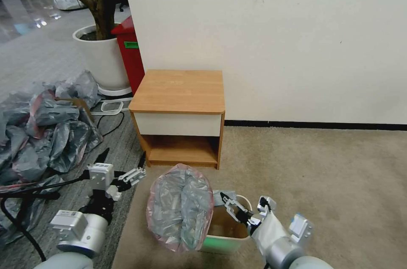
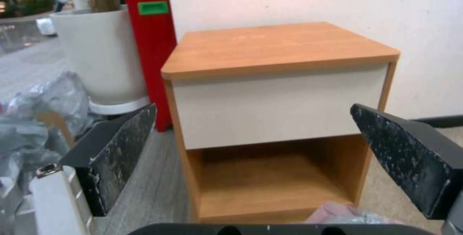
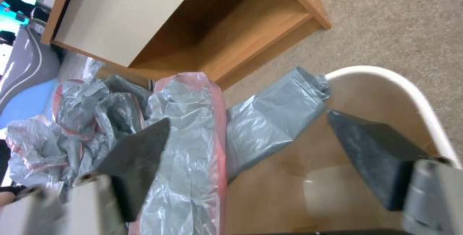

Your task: Pick up the garbage bag from the table and place it over the trash can.

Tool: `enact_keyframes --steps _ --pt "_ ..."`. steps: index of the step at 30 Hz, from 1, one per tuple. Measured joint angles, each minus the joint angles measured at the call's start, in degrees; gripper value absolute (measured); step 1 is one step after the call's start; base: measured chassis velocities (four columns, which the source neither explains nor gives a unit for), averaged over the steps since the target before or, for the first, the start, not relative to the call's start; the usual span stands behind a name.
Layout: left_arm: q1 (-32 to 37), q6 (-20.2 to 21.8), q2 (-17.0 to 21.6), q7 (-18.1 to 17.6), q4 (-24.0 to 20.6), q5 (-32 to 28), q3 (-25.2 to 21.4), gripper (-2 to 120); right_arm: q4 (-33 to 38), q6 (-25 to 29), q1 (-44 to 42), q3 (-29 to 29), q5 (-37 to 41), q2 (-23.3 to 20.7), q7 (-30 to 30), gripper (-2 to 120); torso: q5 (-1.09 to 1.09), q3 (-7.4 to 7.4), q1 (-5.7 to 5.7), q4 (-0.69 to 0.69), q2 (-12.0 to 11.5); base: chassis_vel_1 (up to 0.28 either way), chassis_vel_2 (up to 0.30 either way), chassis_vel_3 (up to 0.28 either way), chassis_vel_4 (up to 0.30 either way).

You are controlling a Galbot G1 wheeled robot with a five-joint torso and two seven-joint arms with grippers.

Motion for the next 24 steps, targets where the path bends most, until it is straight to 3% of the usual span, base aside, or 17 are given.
enact_keyframes --steps 4,13,21,24 --pt "0.12 0.07 0.00 0.15 0.20 0.27 0.17 100 1.06 -0.12 -1.48 0.94 -0.30 -0.02 -0.01 99 0.00 0.00 0.00 0.00 0.00 0.000 0.000 0.000 0.000" --pt "-0.05 0.48 -0.35 0.20 1.23 0.39 1.03 100 3.41 -0.14 -1.15 2.20 1.76 0.66 -0.13 100 0.00 0.00 0.00 0.00 0.00 0.000 0.000 0.000 0.000" --pt "-0.43 5.72 1.45 -1.40 3.72 2.33 4.33 100 6.67 -0.76 -3.25 9.31 4.00 -0.11 -0.60 100 0.00 0.00 0.00 0.00 0.00 0.000 0.000 0.000 0.000" --pt "-1.08 7.74 2.39 -3.48 5.36 2.34 6.81 100 6.80 -0.86 -3.78 10.88 4.27 0.12 -0.65 100 0.00 0.00 0.00 0.00 0.00 0.000 0.000 0.000 0.000"
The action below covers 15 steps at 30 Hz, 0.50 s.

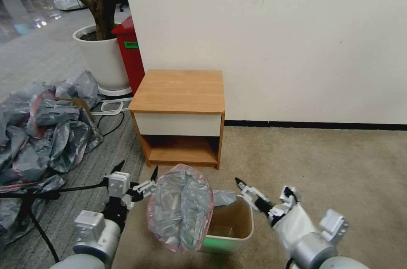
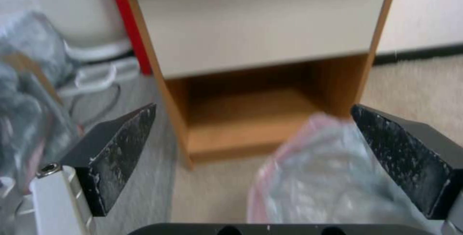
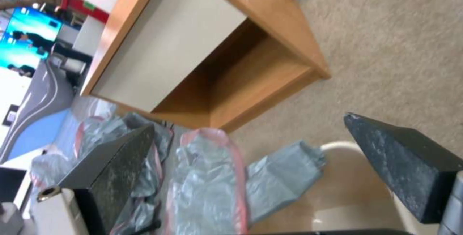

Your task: Pick up the garbage bag from the table and place it over the trash can.

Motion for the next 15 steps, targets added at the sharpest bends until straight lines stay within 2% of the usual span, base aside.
enact_keyframes --steps 2,10,13,15 --pt "-1.29 0.99 0.83 -1.81 2.26 -0.11 2.23 100 0.01 -0.16 -0.51 0.91 0.02 0.35 0.00 100 0.00 0.00 0.00 0.00 0.00 0.000 0.000 0.000 0.000" --pt "-3.88 2.19 1.20 -4.06 5.60 -0.17 5.62 100 0.01 -0.26 -1.83 2.55 0.03 0.90 -0.03 100 0.00 0.00 0.00 -0.01 0.00 0.000 0.000 0.000 0.000" --pt "-4.65 3.18 0.62 -4.96 7.49 -0.05 7.30 87 0.00 -0.14 -2.29 3.09 0.03 1.30 -0.09 100 -0.01 0.00 0.00 0.00 0.00 0.000 0.000 0.000 0.000" --pt "-4.67 3.25 0.54 -5.00 7.81 0.13 7.56 85 -0.01 -0.01 -2.30 3.09 0.00 1.45 -0.09 100 0.00 0.00 0.00 0.00 0.00 0.000 0.000 0.000 0.000"
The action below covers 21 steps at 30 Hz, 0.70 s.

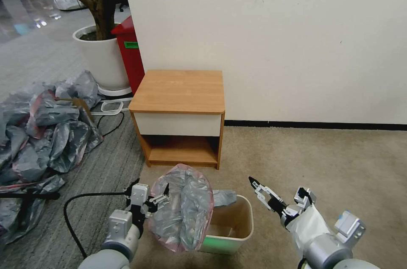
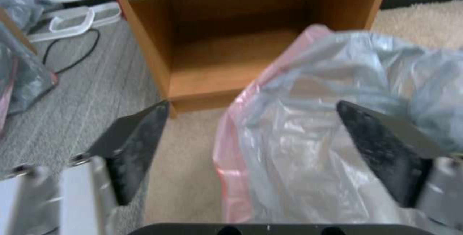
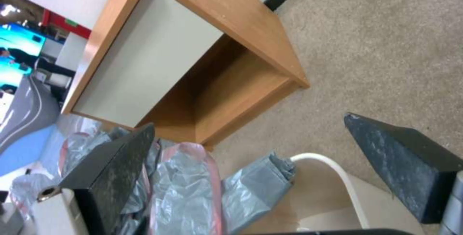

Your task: Pick up the garbage bag from the table and place it over the trash can.

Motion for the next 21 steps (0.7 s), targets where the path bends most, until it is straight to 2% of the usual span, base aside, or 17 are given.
enact_keyframes --steps 9,21 --pt "-1.86 -0.31 -0.57 0.04 3.69 1.47 2.27 78 -0.77 1.39 -0.48 -1.97 -2.02 2.32 -0.69 100 0.00 0.00 0.00 0.00 0.00 0.000 0.000 0.000 0.000" --pt "-3.52 -0.91 -0.77 0.47 5.84 1.83 4.49 78 -1.29 2.28 -0.52 -3.21 -3.22 3.43 -1.06 100 0.00 0.00 0.00 0.00 0.00 0.000 0.000 0.000 0.000"
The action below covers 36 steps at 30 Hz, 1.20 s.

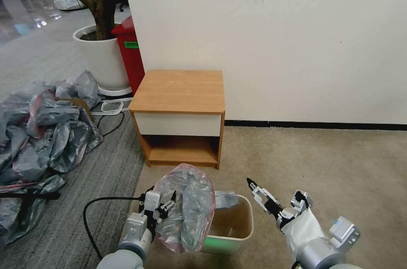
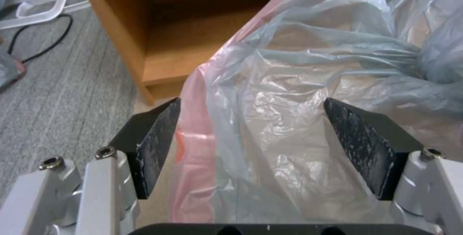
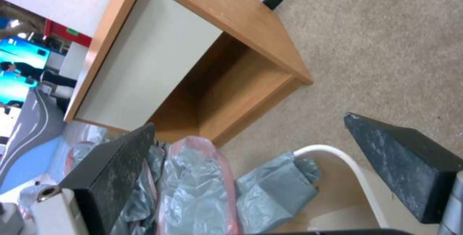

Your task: Pick up the garbage bag from the table and place it over the trash can.

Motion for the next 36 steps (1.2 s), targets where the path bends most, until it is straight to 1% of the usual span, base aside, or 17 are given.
enact_keyframes --steps 7,13,22,29,36 --pt "-0.36 -0.22 0.49 0.20 -0.14 0.22 0.95 78 -0.69 0.15 0.09 -1.32 -1.68 0.89 -0.11 100 0.00 0.00 0.00 0.00 0.00 0.000 0.000 0.000 0.000" --pt "-1.06 -0.45 1.00 1.33 0.33 0.96 1.70 78 -1.20 0.19 0.33 -1.67 -2.21 1.09 -0.17 100 0.00 0.00 0.00 0.00 0.00 0.000 0.000 0.000 0.000" --pt "-1.03 -0.47 0.32 1.67 1.23 3.10 4.03 77 -1.57 0.27 0.63 -1.71 -2.30 1.12 -0.19 100 0.00 0.00 0.00 0.00 0.00 0.000 0.000 0.000 0.000" --pt "-0.36 -0.60 0.04 2.05 1.84 7.01 5.36 74 -1.58 0.38 0.71 -1.35 -2.30 0.99 -0.22 100 0.00 0.00 0.00 0.00 0.00 0.000 0.000 0.000 0.000" --pt "-0.01 -0.39 -0.75 1.57 2.85 7.40 6.34 67 -1.66 0.44 0.68 -1.03 -2.29 0.80 -0.26 100 0.00 0.00 0.00 0.00 0.00 0.000 0.000 0.000 0.000"
